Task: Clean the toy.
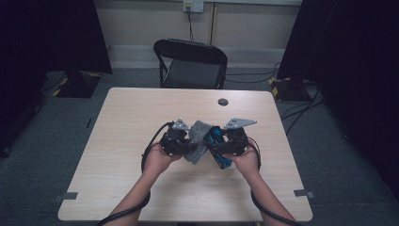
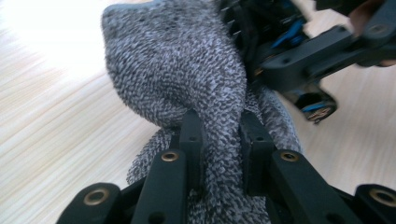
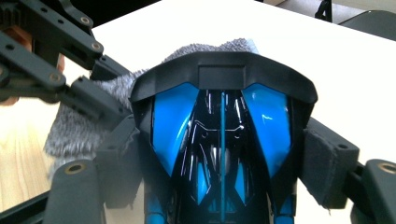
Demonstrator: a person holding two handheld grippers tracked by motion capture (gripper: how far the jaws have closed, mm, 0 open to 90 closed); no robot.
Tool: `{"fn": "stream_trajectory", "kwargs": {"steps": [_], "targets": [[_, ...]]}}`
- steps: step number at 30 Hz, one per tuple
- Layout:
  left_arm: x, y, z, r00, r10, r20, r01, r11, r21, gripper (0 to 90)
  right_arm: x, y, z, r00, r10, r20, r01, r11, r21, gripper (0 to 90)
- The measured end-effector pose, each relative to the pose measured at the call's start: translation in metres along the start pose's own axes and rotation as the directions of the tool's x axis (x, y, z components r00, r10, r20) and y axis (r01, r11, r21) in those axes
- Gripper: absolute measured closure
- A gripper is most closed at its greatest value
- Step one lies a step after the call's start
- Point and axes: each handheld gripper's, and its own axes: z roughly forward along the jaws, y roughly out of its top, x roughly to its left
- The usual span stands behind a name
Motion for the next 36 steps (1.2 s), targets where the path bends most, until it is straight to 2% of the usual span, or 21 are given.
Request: {"fn": "stream_trajectory", "kwargs": {"steps": [6,11,14,18,22,36], "targets": [[-0.006,0.0,0.005,0.9999,0.002,0.015,-0.002,1.0,0.003,74.9,0.001,0.001,0.0,1.0,0.0,0.006,0.0,1.0,0.0,25.6],[-0.011,-0.002,0.008,0.9993,0.037,0.001,-0.037,0.9991,0.021,74.9,0.002,0.0,0.002,1.0,0.003,0.009,-0.003,1.0,0.009,25.6],[-0.013,-0.003,0.01,0.9991,0.041,0.005,-0.041,0.9988,0.027,75.0,0.002,0.001,0.002,0.9999,0.004,0.011,-0.004,1.0,0.007,25.6],[-0.016,-0.005,0.013,0.999,0.034,0.027,-0.035,0.9987,0.037,75.0,0.002,0.002,0.003,0.9999,0.006,0.012,-0.006,1.0,0.004,25.6],[-0.022,-0.008,0.02,0.9971,0.058,0.049,-0.061,0.9966,0.056,75.0,0.003,0.005,0.003,0.9999,0.014,0.007,-0.014,1.0,-0.007,25.6],[-0.035,-0.015,0.037,0.9943,0.039,0.099,-0.045,0.9975,0.055,74.9,-0.001,0.019,0.004,0.9992,0.038,0.009,-0.038,0.999,-0.025,25.6]]}}
